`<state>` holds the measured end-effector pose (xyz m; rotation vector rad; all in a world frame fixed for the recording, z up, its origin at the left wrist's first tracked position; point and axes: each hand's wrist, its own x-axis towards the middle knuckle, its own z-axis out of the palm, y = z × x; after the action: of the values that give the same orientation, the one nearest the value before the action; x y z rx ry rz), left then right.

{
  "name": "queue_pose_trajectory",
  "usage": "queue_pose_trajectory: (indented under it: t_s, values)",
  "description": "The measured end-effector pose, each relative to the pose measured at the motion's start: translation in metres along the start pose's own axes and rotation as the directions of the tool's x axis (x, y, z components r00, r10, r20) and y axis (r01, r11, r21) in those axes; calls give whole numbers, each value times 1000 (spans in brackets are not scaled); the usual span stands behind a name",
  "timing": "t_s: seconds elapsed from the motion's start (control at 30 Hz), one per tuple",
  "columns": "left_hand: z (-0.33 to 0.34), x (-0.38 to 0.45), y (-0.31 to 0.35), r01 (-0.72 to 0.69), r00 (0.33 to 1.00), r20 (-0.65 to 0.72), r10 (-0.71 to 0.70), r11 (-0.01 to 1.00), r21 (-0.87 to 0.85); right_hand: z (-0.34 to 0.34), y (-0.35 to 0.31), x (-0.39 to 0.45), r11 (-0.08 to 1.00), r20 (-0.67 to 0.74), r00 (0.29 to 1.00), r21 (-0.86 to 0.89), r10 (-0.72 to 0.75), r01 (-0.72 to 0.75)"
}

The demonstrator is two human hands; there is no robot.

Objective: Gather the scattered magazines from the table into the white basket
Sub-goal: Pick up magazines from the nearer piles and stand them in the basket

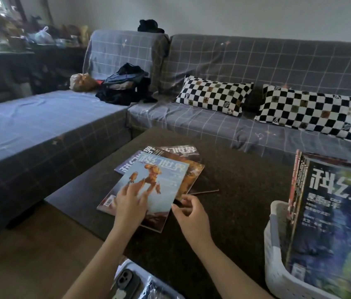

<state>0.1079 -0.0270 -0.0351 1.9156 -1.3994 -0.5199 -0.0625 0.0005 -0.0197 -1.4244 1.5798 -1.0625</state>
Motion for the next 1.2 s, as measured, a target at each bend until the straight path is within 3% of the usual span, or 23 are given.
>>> queue_pose_trajectory:
  t_s: [0.2,0.47,0.53,0.67,0.8,1.03,1.2]
  values:
    - [-2,30,-12,128,992,-7,-130,965,227,21,-1,15,994,69,992,-31,107,-105]
    - [-21,10,-10,253,967,-18,-254,946,201,11,-7,7,977,15,978,-44,210,-209]
    - [-25,-1,-10,286,958,-22,-285,951,116,3,-7,-3,978,39,978,-30,206,-205]
    - [-36,-28,4,291,954,9,-299,923,-251,-12,-13,-24,989,52,988,-6,148,-148]
    - [-52,-56,30,246,961,-11,-276,872,-422,-38,-25,-45,996,30,996,23,87,-87]
    - [-79,-108,108,38,997,-32,-67,824,-566,-118,-46,-81,991,-129,986,70,-100,110]
    - [-63,-136,169,-25,999,14,45,764,-645,-186,-42,-97,983,-247,962,107,-117,147]
